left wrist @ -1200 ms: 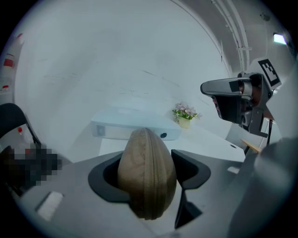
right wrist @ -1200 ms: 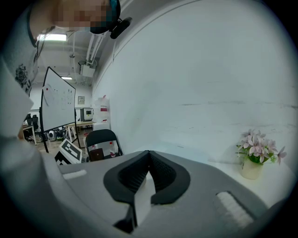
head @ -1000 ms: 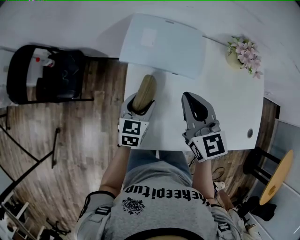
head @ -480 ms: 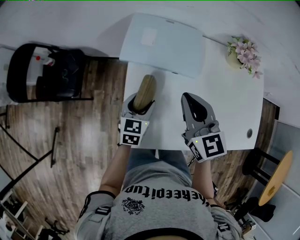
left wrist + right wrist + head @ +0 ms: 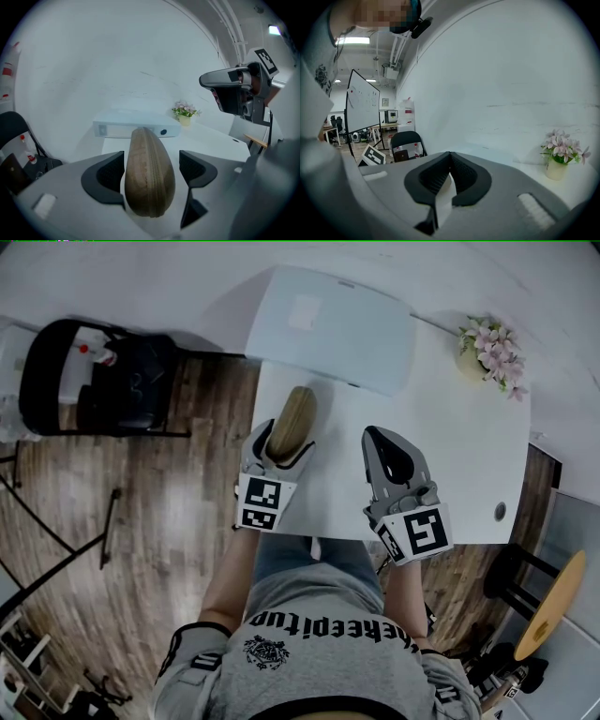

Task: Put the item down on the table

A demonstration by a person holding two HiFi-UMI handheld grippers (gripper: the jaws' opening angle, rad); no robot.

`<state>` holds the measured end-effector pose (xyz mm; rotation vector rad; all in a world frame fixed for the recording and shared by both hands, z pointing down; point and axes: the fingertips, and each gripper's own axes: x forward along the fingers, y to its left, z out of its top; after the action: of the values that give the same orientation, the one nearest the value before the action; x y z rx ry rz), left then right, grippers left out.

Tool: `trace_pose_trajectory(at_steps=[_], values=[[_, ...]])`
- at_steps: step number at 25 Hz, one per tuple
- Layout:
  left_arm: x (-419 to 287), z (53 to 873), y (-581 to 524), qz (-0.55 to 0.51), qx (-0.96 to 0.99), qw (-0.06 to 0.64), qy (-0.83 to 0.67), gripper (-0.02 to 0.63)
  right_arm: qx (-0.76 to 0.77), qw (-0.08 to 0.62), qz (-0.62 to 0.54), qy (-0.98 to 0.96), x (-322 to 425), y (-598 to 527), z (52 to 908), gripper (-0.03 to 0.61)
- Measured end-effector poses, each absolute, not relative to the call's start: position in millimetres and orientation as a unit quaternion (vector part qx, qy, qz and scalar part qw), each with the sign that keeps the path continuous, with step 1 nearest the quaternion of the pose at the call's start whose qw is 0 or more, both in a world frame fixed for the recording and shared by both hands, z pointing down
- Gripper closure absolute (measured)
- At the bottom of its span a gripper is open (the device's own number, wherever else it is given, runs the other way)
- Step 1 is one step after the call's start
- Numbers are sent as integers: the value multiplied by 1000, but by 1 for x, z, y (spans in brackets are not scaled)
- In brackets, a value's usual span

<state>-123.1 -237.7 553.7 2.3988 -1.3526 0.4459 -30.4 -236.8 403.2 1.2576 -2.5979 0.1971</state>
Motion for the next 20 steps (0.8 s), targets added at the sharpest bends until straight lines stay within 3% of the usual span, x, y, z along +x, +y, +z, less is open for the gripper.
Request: trace_pose_trajectory(at_steps=[6, 16, 20], values=[[-138, 529, -232, 135, 834, 149, -514, 270, 414, 113, 61, -901, -33, -230, 399, 578], [-155, 484, -211, 106, 801, 106, -580, 590, 391, 102, 49, -914, -23, -211, 385, 578], [-154, 466, -201, 94, 793, 98, -593, 601, 383, 94, 43, -918, -18, -204, 377, 578]])
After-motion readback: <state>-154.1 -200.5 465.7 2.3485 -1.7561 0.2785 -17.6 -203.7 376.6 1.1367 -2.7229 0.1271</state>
